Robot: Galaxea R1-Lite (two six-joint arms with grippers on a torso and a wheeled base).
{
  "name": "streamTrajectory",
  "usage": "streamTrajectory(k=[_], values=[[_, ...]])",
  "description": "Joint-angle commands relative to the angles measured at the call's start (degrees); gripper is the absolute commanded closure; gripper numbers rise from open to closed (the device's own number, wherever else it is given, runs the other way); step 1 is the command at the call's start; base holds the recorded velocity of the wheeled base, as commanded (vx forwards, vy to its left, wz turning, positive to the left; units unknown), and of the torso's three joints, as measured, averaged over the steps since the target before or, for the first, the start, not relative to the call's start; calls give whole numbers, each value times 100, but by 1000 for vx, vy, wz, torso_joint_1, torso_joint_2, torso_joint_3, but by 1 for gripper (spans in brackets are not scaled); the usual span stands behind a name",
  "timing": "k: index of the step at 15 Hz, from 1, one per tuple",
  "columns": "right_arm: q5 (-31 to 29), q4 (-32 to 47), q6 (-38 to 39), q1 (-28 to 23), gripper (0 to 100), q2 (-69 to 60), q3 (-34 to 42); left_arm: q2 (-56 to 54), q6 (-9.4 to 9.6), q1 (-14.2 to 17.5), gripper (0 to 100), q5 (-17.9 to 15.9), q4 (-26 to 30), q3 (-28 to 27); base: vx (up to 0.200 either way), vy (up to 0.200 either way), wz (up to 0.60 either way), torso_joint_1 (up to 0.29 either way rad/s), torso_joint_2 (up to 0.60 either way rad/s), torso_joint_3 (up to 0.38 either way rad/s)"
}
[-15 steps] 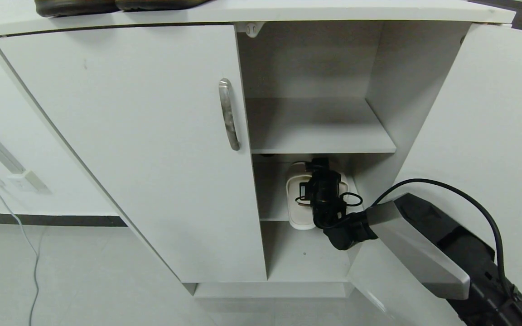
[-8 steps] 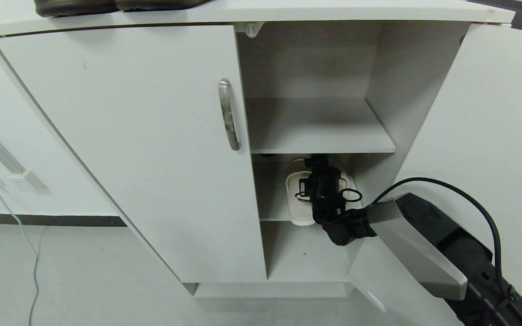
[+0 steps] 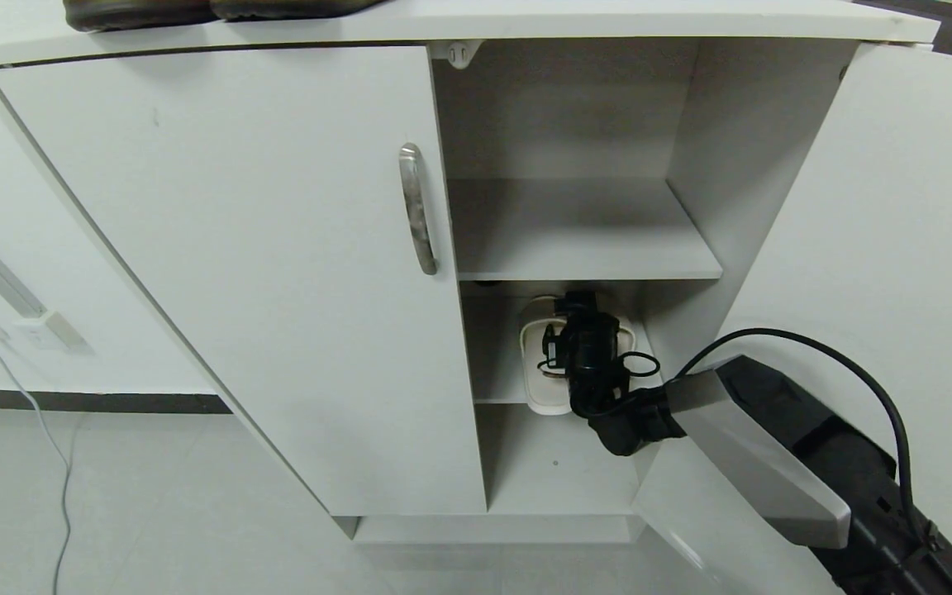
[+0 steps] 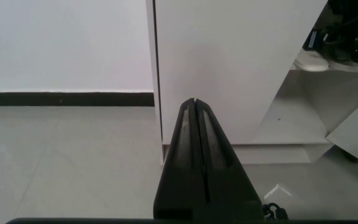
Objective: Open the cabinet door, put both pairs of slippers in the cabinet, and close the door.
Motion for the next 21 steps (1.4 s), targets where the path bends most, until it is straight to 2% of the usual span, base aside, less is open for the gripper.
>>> streamTrajectory(k=[1,8,13,16,21], values=[[-3,-248,-4,100,0,-530,826,9,-4,6,100,1,-1,1,0,0,0,0,0,0],[-20,-1479,-83,460,0,-1646,2707,9,5,6,100,10,-1,1,0,0,0,0,0,0],[6,-2560,-74,926,0,-2437,4921,9,31,6,100,19,-1,1,0,0,0,0,0,0],[-3,-3078,-74,1102,0,-2411,5414,0,22,-2,100,19,-1,1,0,0,0,0,0,0],[-11,-3122,-74,1304,0,-2490,5510,0,22,-2,100,19,-1,1,0,0,0,0,0,0]])
